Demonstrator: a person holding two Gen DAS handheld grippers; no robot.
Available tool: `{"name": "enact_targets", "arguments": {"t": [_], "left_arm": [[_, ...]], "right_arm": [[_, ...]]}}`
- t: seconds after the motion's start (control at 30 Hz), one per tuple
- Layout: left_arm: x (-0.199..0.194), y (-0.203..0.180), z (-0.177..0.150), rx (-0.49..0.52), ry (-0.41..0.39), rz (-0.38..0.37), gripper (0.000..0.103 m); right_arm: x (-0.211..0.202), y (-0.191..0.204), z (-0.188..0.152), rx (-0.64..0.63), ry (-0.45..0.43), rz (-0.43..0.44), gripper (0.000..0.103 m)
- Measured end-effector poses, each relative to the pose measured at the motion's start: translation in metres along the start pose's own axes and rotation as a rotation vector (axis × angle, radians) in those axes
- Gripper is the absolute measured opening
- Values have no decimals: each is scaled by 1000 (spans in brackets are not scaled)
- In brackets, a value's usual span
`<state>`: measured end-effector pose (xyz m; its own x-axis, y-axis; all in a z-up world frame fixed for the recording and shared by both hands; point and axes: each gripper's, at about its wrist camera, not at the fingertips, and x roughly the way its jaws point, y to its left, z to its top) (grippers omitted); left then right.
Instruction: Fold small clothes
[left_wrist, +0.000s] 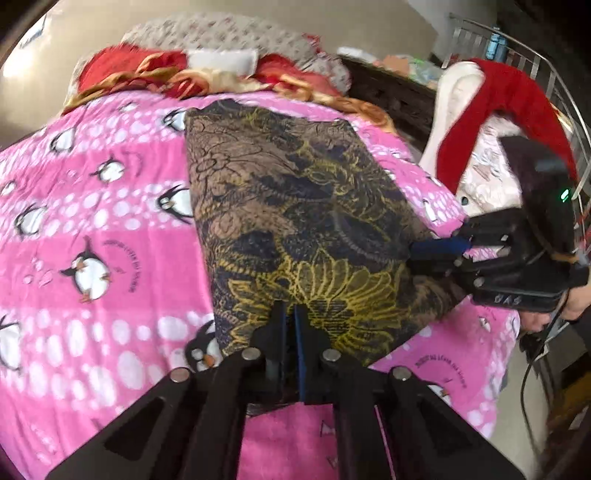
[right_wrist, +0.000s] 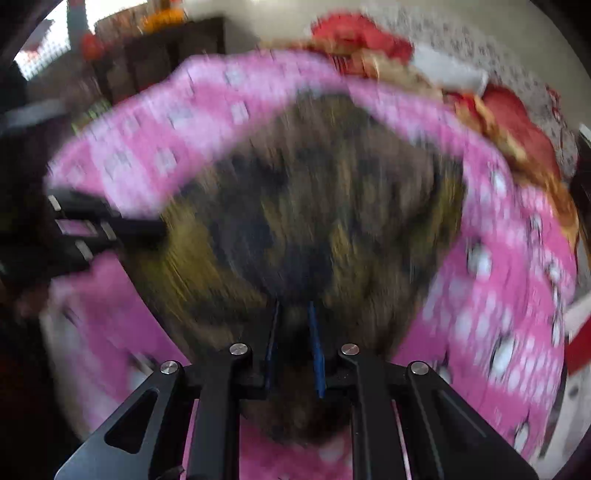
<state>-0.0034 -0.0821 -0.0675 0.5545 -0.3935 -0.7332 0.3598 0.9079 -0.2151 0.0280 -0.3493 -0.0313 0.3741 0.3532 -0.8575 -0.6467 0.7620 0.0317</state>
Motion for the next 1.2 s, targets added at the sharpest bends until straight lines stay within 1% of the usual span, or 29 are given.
{"name": "enact_targets", "arguments": {"t": [0.03,0.1,0.17,0.2,0.23,0.3,0.33,0.37,0.4,0.43,0.47,0.5,0.53,0.57,0.6,0.63,0.7,0.73,0.77,0.8,0.83,0.9,0.97,1.03,1.07,1.1,1.13,1.17,1.2], "left_arm": [[0,-4,-1,14,-12,13,3],[-1,-4,2,11,-8,16,2],[-10,-2,10,4,-10,5,2],[-13,-2,18,-4,-24,-1,2],[-24,2,32,-16,-70,-5,3],[-31,5,51,-34,-125,17,3],[-23,9,72,-60,-128,34,3],[-13,11,85,-78,-120,45,3],[-4,12,94,-87,-114,53,3],[11,14,104,-102,-95,68,3],[34,19,111,-128,-44,82,3],[46,22,113,-147,-8,80,3],[64,27,109,-176,53,71,3],[82,34,101,-208,122,71,3],[82,35,98,-216,112,63,3],[77,34,100,-200,95,62,3],[65,33,109,-195,85,52,3],[58,34,118,-196,56,46,3],[51,33,126,-195,25,46,3],[47,34,136,-194,-6,51,9],[46,36,151,-195,-44,60,18],[52,39,172,-217,-80,96,27],[70,38,188,-215,-98,133,28],[89,39,193,-208,-94,144,30],[104,40,190,-204,-64,178,30],[113,43,190,-198,-52,195,30],[120,44,185,-193,-52,202,32],[125,46,180,-198,-59,201,32],[129,48,177,-209,-63,197,32]], "right_arm": [[-1,-7,-6,57,-25,24,27],[-4,-15,-7,112,-27,44,27],[-8,-13,0,94,-4,34,27],[-12,-13,7,93,7,32,27],[-21,-15,16,103,-10,16,27],[-35,-14,33,146,-74,-23,27],[-38,-19,47,204,-98,-55,28],[-36,-22,61,252,-106,-81,28],[-31,-21,72,271,-110,-108,28],[-23,-21,82,276,-108,-141,27],[-12,-20,89,276,-97,-169,27],[-2,-20,89,275,-74,-200,27],[13,-25,88,274,-25,-250,27],[34,-36,79,300,54,-271,27],[40,-44,69,326,60,-235,27],[36,-47,65,341,33,-215,27],[24,-52,68,368,30,-181,28],[18,-55,70,394,17,-163,28],[9,-59,76,427,-21,-139,28],[2,-62,84,445,-58,-129,28],[-2,-63,93,455,-92,-137,28],[-1,-67,113,496,-152,-185,29],[13,-74,125,572,-174,-242,29],[33,-84,130,631,-176,-258,29],[43,-89,130,629,-168,-279,29],[57,-93,127,614,-145,-315,30],[67,-96,121,596,-141,-319,36],[75,-97,112,556,-164,-313,39],[75,-99,107,553,-174,-299,39]]}}
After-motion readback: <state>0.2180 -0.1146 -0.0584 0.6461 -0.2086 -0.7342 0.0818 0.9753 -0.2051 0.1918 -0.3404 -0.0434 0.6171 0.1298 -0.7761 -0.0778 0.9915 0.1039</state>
